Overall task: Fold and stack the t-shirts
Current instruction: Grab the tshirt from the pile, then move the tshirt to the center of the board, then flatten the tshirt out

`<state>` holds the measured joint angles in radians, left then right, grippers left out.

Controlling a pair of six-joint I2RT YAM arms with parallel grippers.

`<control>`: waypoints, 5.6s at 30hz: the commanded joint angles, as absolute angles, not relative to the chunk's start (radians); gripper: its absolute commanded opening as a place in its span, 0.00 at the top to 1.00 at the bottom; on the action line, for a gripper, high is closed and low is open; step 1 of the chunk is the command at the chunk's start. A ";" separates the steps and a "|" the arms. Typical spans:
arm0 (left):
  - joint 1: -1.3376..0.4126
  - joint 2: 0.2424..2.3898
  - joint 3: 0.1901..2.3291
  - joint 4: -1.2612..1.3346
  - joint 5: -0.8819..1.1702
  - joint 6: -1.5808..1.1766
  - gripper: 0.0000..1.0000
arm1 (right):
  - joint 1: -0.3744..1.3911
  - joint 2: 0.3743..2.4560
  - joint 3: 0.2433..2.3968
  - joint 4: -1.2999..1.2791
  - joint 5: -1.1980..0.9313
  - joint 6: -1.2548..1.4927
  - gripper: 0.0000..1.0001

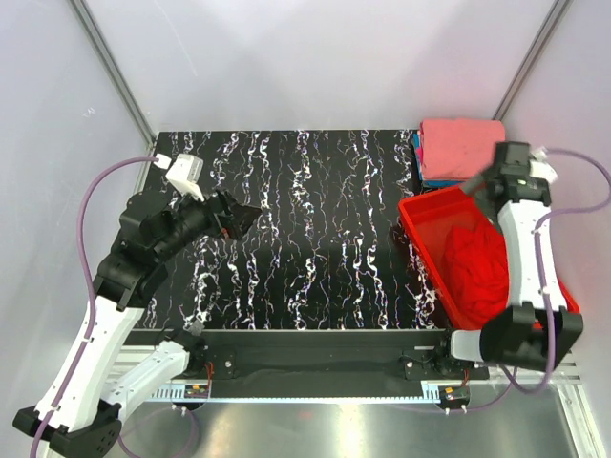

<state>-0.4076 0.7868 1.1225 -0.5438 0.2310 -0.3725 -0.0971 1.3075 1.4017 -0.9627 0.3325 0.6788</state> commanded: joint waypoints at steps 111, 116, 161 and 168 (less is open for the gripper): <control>-0.227 1.308 0.653 -0.227 0.133 -0.724 0.27 | 0.739 1.470 1.218 -1.032 0.430 0.780 0.71; -0.245 1.359 0.657 -0.193 0.138 -0.741 0.33 | 0.811 1.439 1.241 -0.807 0.245 0.579 0.45; -0.253 0.833 1.328 -0.905 -0.212 -0.612 1.00 | 0.824 1.155 1.503 -1.014 0.155 0.531 1.00; -0.253 0.854 1.513 -1.054 -0.120 -0.597 1.00 | 0.824 1.034 1.496 -0.942 0.035 0.624 1.00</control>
